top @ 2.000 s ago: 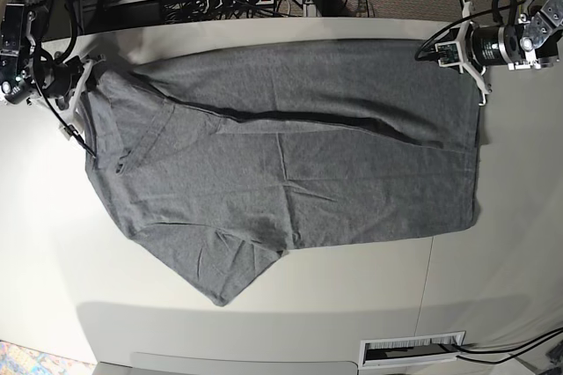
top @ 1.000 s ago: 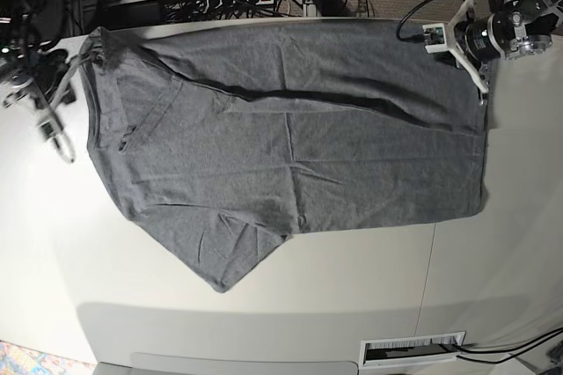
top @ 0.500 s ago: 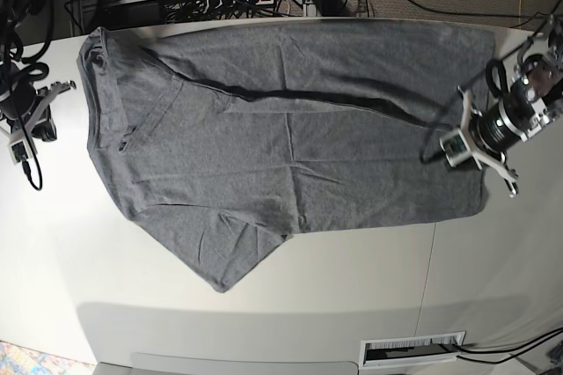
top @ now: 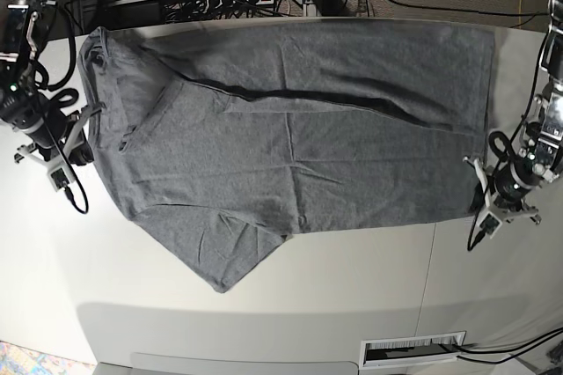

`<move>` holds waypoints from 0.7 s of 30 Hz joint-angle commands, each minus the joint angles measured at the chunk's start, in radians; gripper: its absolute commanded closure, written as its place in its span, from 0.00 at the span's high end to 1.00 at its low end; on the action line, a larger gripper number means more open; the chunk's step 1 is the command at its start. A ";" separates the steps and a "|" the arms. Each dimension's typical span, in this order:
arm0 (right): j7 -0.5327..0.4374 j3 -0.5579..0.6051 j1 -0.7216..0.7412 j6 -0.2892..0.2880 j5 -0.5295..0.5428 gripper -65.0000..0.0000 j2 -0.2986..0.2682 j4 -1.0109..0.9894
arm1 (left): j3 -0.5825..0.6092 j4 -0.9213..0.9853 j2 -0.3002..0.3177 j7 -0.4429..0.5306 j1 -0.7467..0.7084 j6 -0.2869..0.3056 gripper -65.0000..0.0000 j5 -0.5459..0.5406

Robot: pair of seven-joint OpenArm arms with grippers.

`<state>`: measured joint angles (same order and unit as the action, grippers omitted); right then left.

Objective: Fold the T-shirt properly
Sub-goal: 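Move both grippers to the long side edges of the shirt and grasp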

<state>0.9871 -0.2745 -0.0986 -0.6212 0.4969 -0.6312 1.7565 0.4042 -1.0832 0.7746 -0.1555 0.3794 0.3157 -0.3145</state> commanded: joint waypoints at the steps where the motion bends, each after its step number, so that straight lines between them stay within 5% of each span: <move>1: -0.027 0.005 0.037 0.009 0.000 0.11 -0.026 -0.006 | -0.010 0.025 0.008 0.022 0.049 0.008 0.27 -0.032; 5: -0.026 0.048 0.103 0.009 0.000 0.12 -0.026 -0.058 | -0.010 0.166 -0.037 0.020 0.125 0.100 0.37 -0.068; 10: -0.026 0.053 0.146 0.009 0.001 0.30 -0.026 -0.063 | -0.010 0.298 -0.063 0.022 0.178 0.101 0.38 -0.068; 15: -0.026 0.053 0.154 0.009 0.001 0.31 -0.025 -0.063 | -0.010 0.320 -0.063 -0.013 0.183 0.082 0.39 -0.072; 21: -0.025 0.053 0.154 0.009 0.001 0.31 -0.026 -0.063 | -0.010 0.319 -0.063 -0.080 0.183 0.206 0.39 -0.229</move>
<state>0.9833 -0.2111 0.0364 -0.6147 0.4950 -0.6315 1.6810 0.4038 -0.7525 0.6926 -0.2546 0.5297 0.5262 -0.5335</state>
